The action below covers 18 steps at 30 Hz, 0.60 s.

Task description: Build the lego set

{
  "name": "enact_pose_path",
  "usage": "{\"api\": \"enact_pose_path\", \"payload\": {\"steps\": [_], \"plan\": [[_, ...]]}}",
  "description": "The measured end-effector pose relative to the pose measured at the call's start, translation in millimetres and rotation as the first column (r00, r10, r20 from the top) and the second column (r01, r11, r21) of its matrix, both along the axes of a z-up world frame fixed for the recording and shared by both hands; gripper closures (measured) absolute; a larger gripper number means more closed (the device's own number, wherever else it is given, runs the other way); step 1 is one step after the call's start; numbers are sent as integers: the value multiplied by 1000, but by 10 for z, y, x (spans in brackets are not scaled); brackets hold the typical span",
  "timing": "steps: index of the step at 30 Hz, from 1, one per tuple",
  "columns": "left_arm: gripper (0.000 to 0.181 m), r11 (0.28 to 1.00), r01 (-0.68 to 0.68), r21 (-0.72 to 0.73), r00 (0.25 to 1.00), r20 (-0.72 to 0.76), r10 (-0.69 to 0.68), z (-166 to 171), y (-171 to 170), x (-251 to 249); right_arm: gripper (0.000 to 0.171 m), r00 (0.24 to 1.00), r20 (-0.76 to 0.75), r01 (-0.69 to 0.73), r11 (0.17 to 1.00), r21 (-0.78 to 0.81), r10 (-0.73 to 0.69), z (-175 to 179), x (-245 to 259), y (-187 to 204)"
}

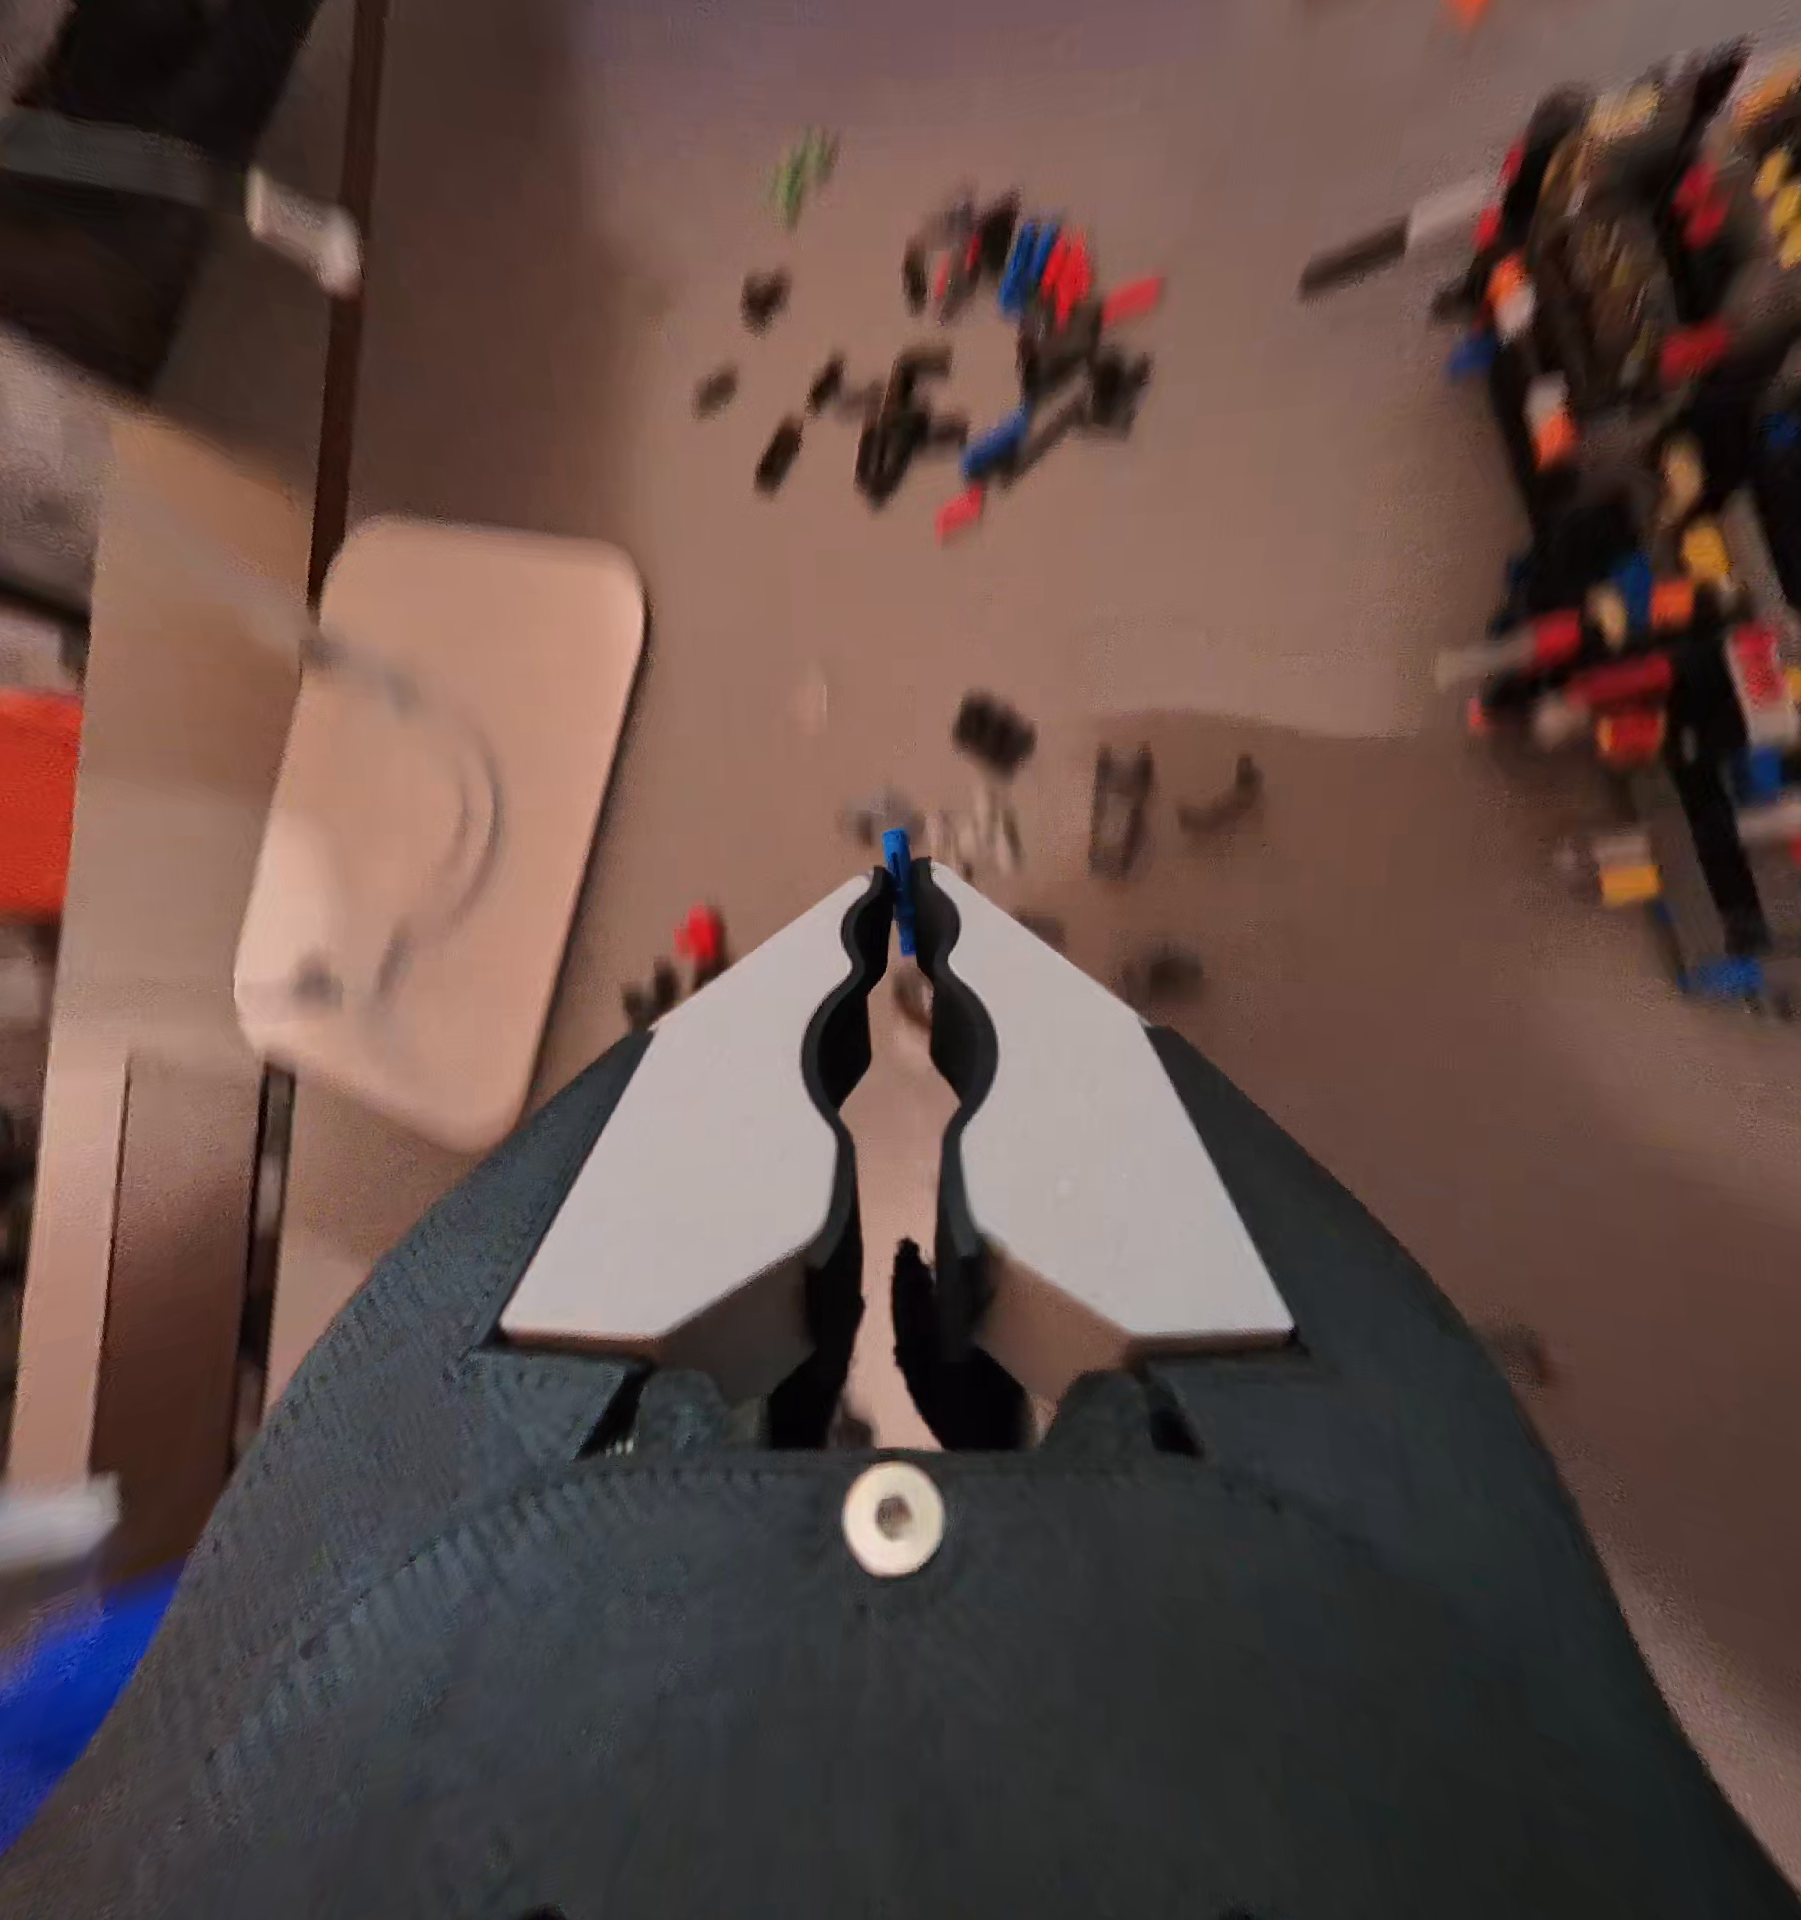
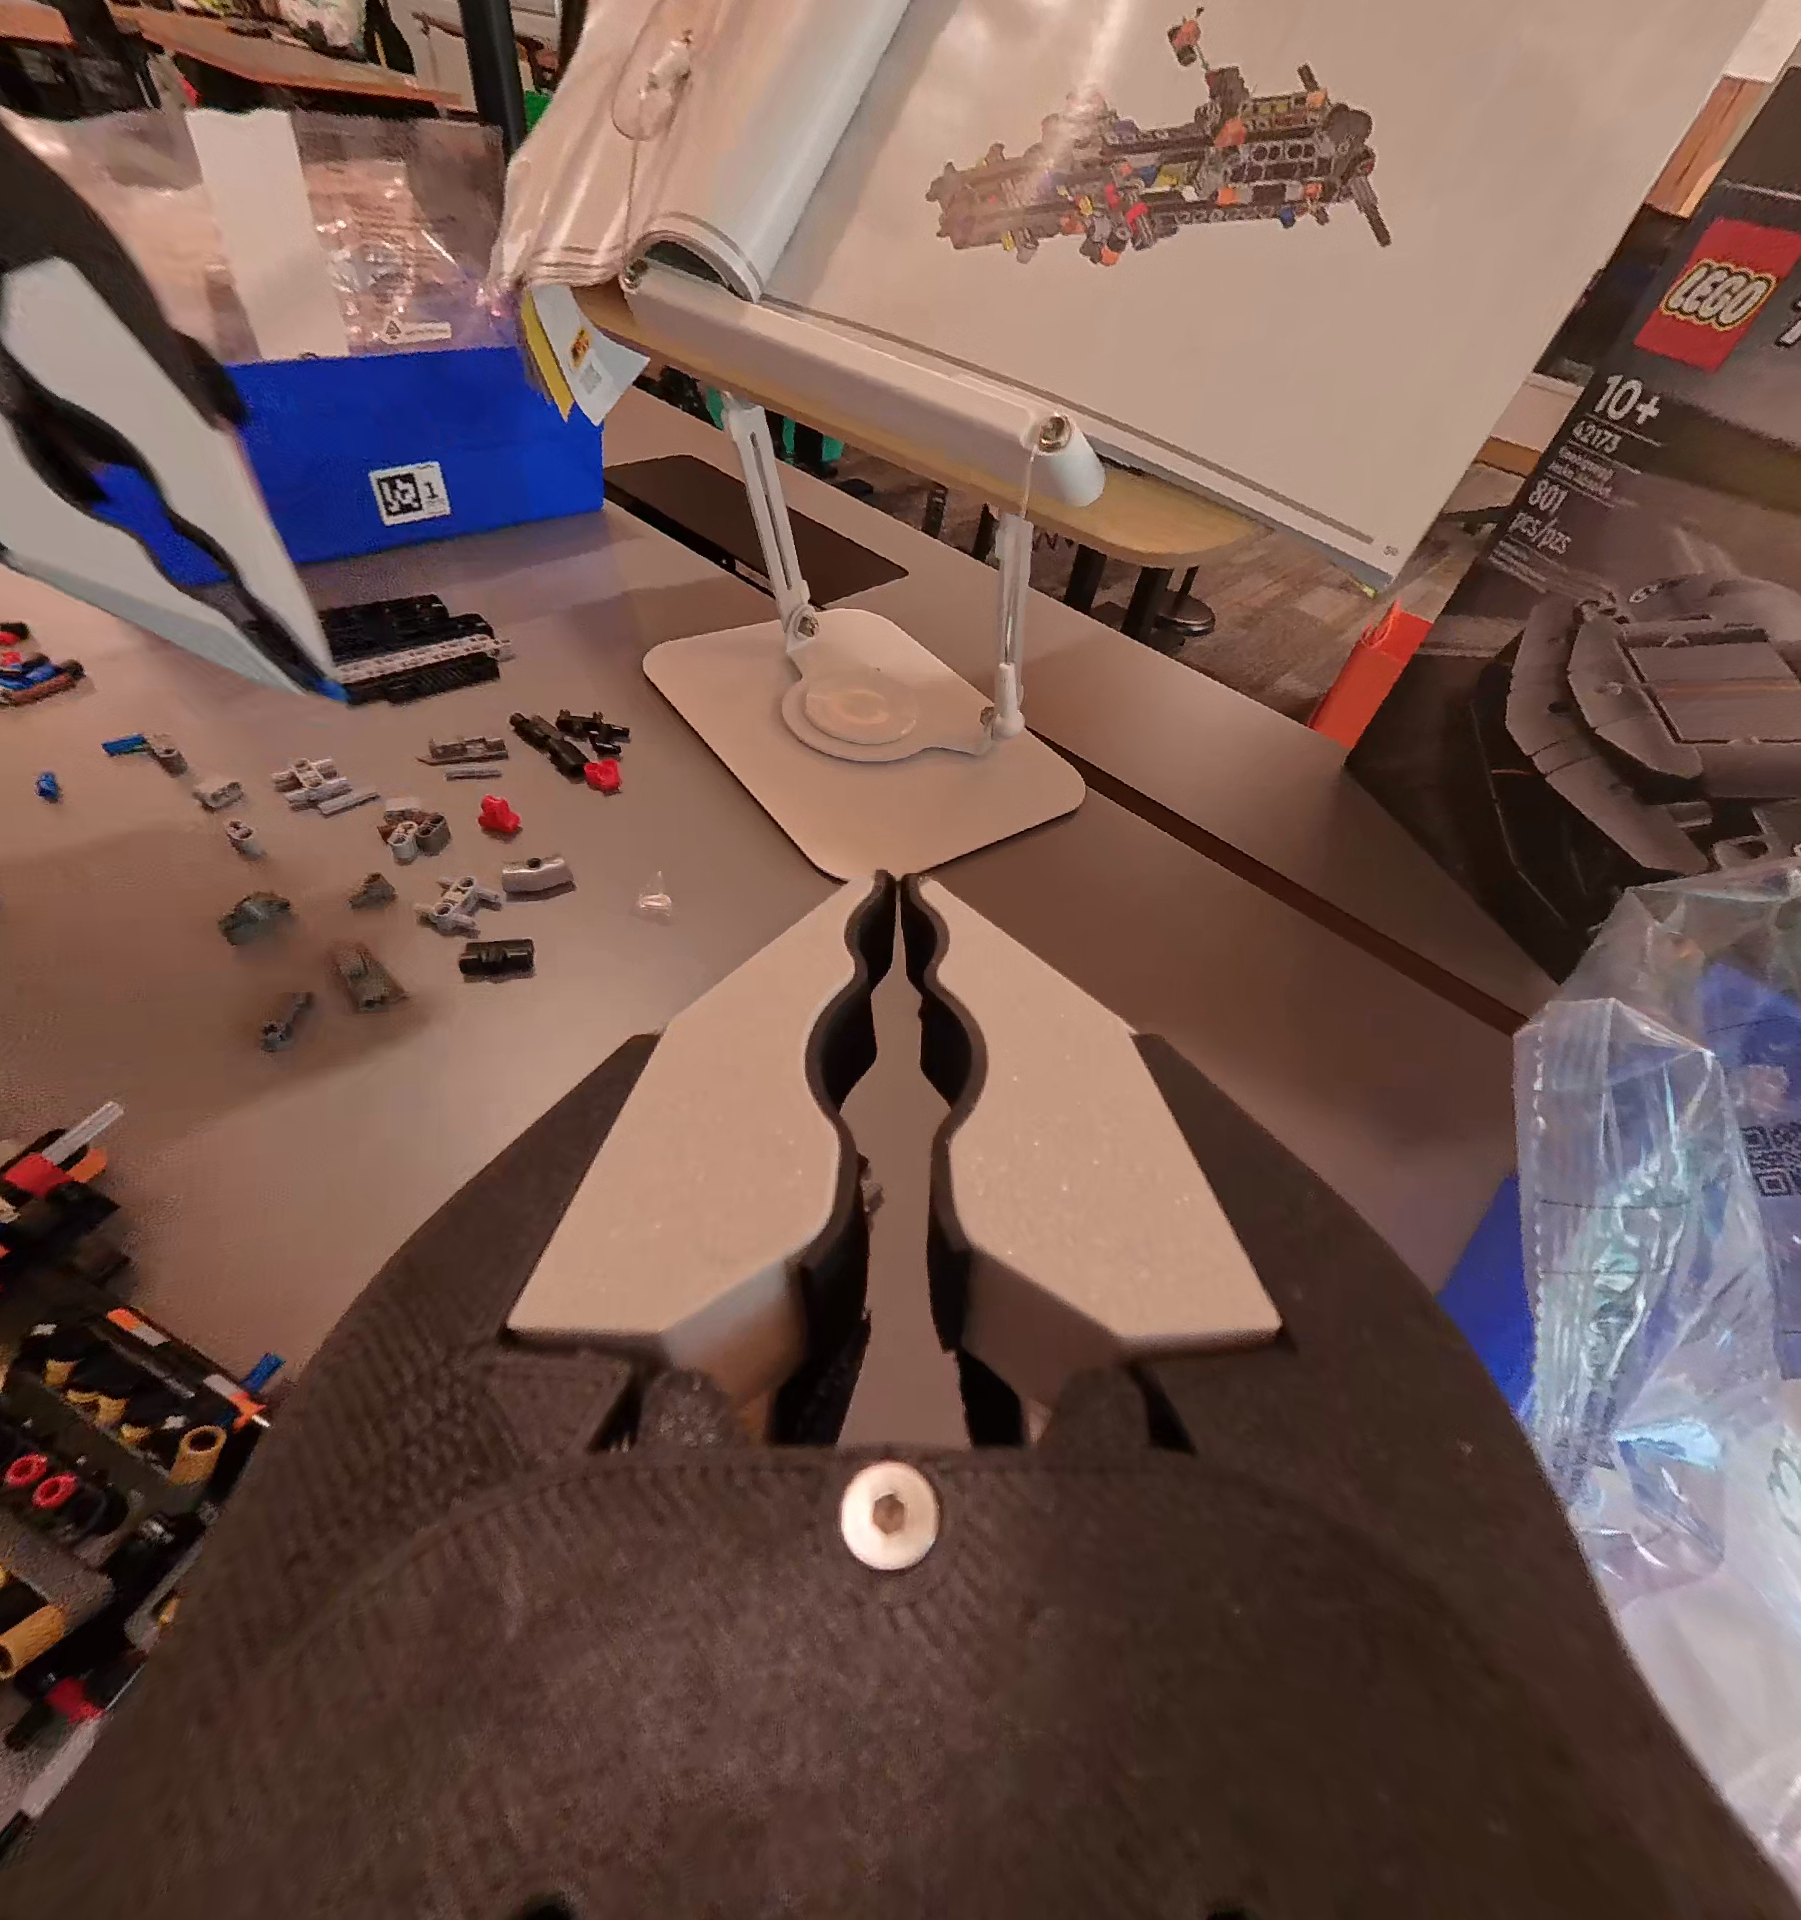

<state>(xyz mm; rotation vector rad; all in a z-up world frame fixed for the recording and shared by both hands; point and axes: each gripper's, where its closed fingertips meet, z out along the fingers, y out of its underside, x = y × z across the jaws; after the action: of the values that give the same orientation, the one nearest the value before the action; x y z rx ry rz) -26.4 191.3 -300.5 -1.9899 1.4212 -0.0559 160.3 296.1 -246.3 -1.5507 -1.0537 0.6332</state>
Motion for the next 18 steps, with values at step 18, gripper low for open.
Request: {"api": "enact_pose_path", "payload": {"steps": [18], "plan": [[179,865,-476,-160,879,-52,474,-787,-1523,-1642,171,998,54,-44,999,-15,45,-183,-157,-94]]}}
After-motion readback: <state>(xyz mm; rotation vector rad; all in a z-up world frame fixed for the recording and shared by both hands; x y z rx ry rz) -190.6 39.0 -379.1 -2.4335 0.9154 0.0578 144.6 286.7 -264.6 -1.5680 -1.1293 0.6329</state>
